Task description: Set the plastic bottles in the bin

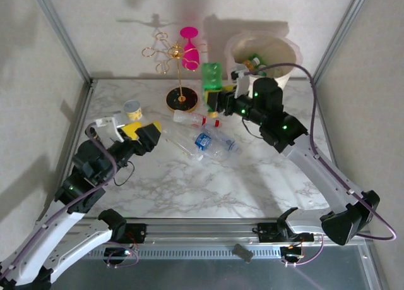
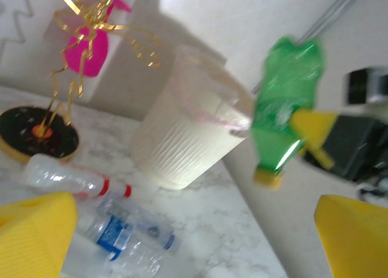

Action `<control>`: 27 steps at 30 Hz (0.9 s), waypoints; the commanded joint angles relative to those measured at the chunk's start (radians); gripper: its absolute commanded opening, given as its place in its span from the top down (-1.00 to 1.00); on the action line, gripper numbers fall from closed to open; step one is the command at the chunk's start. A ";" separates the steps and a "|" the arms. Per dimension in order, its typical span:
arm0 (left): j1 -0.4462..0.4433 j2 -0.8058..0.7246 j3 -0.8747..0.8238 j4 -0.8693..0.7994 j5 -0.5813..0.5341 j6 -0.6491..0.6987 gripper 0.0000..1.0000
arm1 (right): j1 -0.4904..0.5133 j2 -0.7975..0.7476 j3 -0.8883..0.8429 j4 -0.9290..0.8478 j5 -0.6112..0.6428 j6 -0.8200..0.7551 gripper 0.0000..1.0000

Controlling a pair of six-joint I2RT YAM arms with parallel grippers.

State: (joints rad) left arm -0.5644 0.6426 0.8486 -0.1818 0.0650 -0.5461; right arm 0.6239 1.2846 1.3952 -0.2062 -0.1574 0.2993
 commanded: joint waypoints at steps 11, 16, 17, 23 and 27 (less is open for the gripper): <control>-0.006 0.220 -0.022 -0.038 0.061 -0.008 -0.99 | -0.301 0.303 0.408 -0.081 0.374 -0.115 0.15; -0.006 0.250 -0.021 -0.027 0.074 -0.003 -0.99 | -0.354 0.505 0.622 -0.160 0.451 -0.164 0.16; -0.007 0.255 -0.020 -0.025 0.075 0.000 -0.99 | -0.367 0.544 0.656 -0.174 0.451 -0.163 0.15; -0.006 0.275 -0.016 -0.023 0.067 0.014 -0.99 | -0.397 0.720 0.801 -0.279 0.447 -0.163 0.12; -0.006 0.282 -0.021 -0.015 0.065 0.017 -0.99 | -0.398 0.773 0.795 -0.291 0.449 -0.164 0.09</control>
State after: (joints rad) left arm -0.5644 0.9207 0.8288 -0.2211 0.1196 -0.5488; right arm 0.2268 2.0327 2.1506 -0.4625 0.2699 0.1513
